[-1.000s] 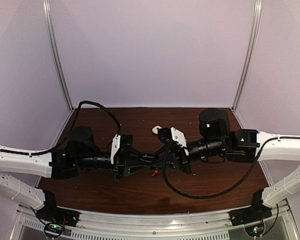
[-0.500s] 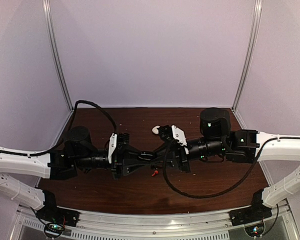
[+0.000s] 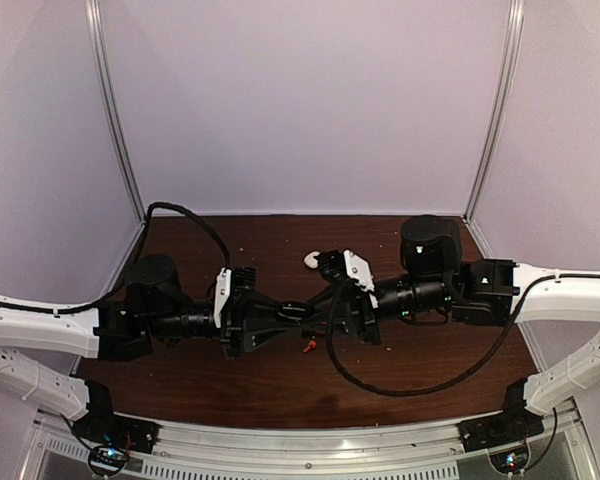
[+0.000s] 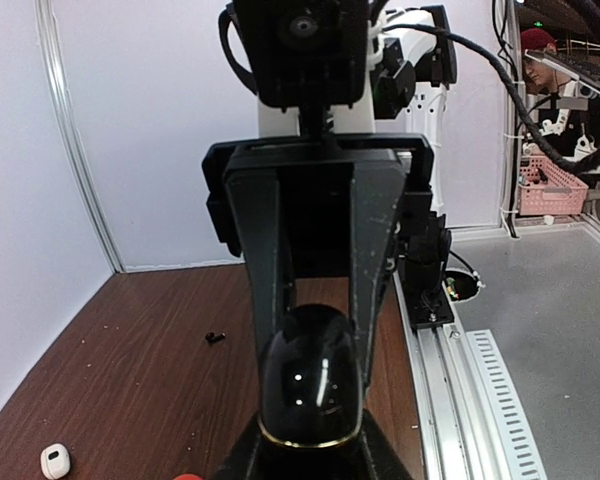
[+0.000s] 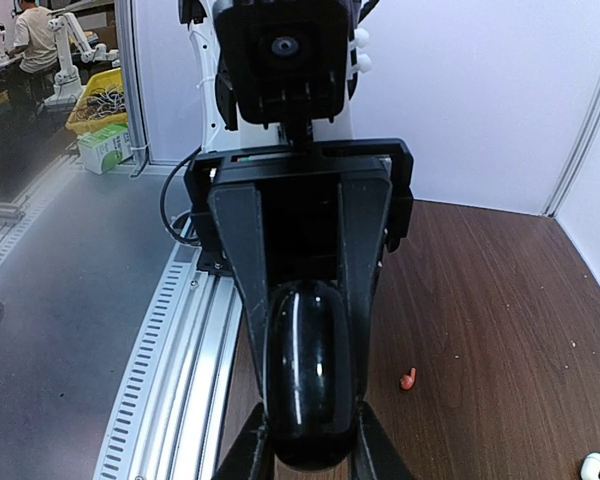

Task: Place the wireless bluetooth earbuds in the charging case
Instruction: Pass from the right arm to the left

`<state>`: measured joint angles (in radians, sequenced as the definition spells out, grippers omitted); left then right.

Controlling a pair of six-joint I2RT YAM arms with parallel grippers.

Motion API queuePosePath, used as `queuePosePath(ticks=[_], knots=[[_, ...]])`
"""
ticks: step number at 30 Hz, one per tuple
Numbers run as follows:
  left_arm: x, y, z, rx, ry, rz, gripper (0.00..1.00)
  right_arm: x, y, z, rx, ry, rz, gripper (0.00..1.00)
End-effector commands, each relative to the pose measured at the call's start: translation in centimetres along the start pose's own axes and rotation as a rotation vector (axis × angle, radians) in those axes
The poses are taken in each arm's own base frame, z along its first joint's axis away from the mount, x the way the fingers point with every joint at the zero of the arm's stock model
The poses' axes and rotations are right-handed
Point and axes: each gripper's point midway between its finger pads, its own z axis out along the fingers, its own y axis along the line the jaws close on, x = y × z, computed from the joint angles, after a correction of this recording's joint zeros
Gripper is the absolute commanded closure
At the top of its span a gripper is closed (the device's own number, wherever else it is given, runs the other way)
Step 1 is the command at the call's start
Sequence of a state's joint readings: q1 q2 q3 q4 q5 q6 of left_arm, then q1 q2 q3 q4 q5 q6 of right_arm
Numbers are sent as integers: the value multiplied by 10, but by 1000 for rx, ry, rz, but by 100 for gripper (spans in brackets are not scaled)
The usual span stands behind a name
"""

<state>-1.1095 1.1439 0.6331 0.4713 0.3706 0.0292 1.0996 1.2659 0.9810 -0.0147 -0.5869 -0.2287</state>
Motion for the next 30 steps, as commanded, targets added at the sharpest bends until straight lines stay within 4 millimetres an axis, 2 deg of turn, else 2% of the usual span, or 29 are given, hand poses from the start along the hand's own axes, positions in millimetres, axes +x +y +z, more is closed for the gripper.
queuePosePath(ticks=[1,11,17,25,30], knots=[[-17,14,-3,-60,-57,34,67,-5,10,-4,-37,-18,12,100],[-20,14,-2,-60,-73,29,67,-2,10,-3,-40,-13,16,100],[-21,14,-2,-57,-80,20,63,-2,10,-3,-37,-13,18,100],[-23,13,-3,-50,-89,17,64,-1,10,-2,-37,-11,18,100],[-24,10,-3,-34,-97,17,60,-2,9,-3,-34,-13,18,100]])
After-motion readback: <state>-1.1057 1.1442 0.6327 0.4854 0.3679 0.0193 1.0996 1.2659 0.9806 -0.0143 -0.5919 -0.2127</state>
